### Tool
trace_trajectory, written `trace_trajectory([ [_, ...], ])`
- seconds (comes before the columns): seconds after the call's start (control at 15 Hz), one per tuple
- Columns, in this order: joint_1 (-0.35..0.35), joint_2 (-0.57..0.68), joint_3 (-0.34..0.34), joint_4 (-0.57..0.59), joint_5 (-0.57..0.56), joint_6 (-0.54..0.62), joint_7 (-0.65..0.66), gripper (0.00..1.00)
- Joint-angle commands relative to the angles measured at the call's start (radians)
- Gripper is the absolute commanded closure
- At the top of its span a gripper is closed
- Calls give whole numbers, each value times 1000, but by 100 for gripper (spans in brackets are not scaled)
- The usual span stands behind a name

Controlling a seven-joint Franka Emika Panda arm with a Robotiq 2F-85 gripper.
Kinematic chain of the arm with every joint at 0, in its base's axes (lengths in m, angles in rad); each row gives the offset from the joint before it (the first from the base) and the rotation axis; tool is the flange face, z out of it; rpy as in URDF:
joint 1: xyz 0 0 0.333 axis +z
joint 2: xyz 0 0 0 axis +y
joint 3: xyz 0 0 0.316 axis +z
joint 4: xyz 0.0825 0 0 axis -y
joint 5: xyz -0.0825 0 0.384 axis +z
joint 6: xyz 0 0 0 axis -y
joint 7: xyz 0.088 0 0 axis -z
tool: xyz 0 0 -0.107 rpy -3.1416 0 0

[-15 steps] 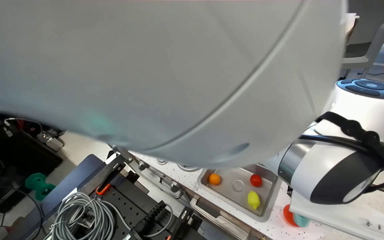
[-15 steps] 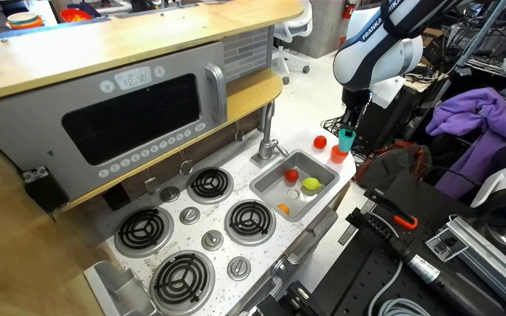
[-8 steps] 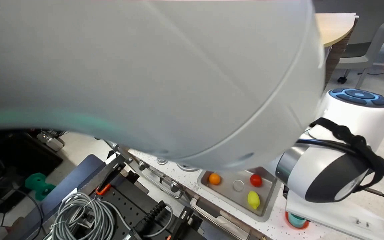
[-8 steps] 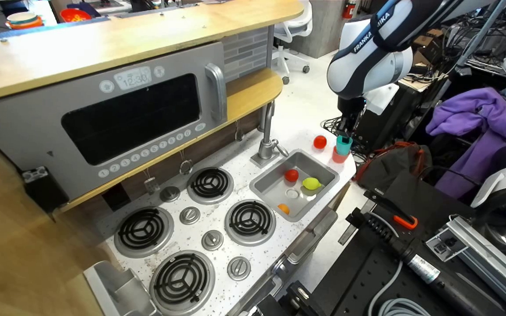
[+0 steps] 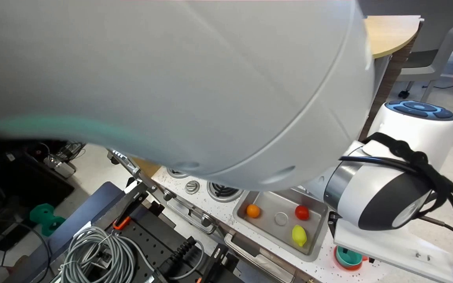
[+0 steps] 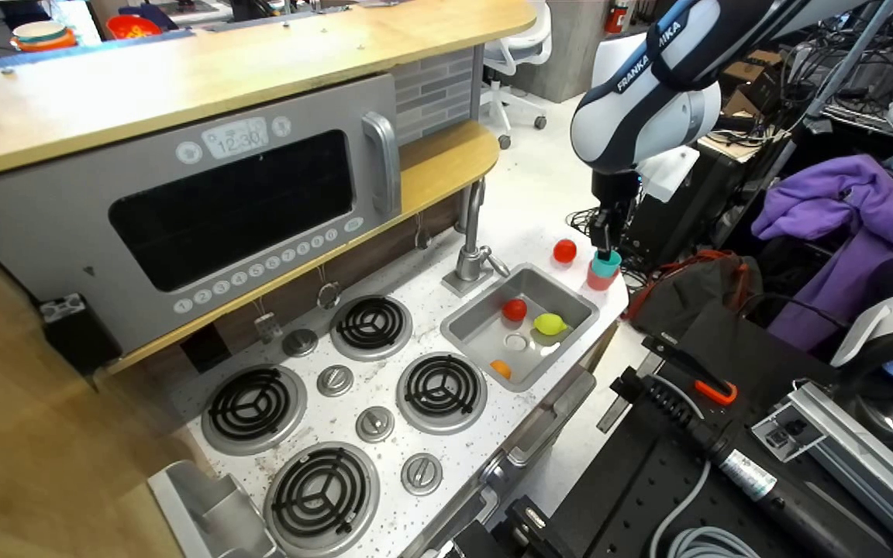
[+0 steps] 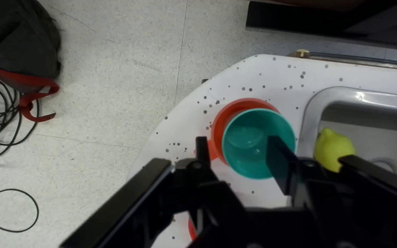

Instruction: Put the light blue cup inside the orange mug

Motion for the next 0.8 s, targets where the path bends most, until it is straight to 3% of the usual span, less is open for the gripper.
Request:
trace_trajectory([
  [0.0, -4, -80, 6, -54, -15, 0, 4, 19],
  [0.2, 7, -141, -5, -103, -26, 31, 13, 1],
  [0.73, 11, -417, 19, -432, -22, 280, 4, 0],
])
